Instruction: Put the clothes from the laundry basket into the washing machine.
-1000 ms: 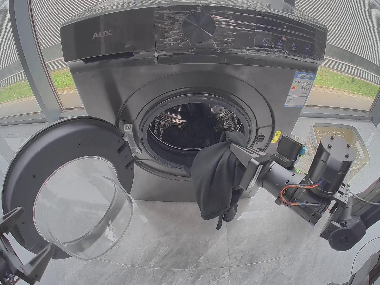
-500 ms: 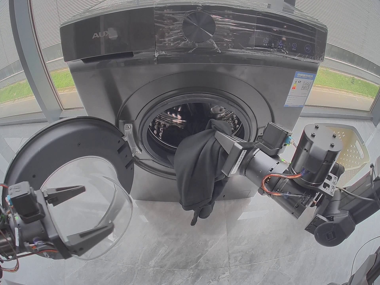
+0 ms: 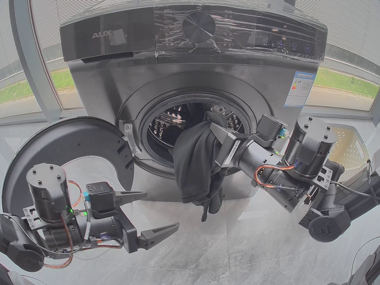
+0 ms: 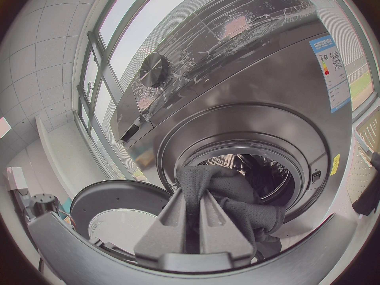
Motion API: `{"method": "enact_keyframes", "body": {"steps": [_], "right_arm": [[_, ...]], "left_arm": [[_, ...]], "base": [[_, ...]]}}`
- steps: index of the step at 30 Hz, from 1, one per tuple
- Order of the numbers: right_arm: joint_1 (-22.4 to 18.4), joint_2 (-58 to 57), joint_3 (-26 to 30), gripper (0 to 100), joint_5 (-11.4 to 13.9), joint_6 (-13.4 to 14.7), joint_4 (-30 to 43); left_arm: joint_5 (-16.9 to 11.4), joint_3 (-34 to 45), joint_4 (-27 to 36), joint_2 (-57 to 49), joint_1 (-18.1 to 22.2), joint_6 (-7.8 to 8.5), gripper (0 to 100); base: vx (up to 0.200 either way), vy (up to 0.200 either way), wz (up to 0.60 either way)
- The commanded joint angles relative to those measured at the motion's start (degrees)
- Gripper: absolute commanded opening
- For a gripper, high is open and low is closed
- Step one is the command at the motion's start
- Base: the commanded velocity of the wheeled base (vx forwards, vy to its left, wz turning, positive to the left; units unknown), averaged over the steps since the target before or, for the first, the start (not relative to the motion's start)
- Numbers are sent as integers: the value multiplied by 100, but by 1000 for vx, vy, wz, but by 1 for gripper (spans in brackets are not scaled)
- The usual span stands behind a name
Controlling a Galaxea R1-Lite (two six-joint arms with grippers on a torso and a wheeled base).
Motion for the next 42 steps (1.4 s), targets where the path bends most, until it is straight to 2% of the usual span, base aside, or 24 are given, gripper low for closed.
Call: {"method": "enact_keyframes", "body": {"steps": [1,15,20,24,31,34,35,42], "right_arm": [[25,34,-29,0,1,3,1],[112,51,6,0,1,3,-26],[156,51,42,0,-8,12,-61],[156,60,59,0,-8,3,-78],[148,78,68,0,-17,12,-87],[148,113,68,0,-17,3,-87],[148,113,68,0,-17,3,-87],[130,201,59,0,-8,3,-114]], "left_arm": [[-5,-144,-92,856,-108,-11,100],[91,-504,-1568,2693,-55,-46,100],[320,-812,-2087,3036,-47,-265,100],[346,-935,-2342,3097,-38,-450,100],[531,-1137,-2729,3168,-29,-591,100],[619,-1128,-2843,3159,-29,-591,100],[628,-1128,-2860,3159,-29,-591,0],[654,-908,-3133,3071,-55,-599,0]], "base": [[0,0,0],[0,0,0],[0,0,0],[0,0,0],[0,0,0],[0,0,0],[0,0,0],[0,0,0]]}}
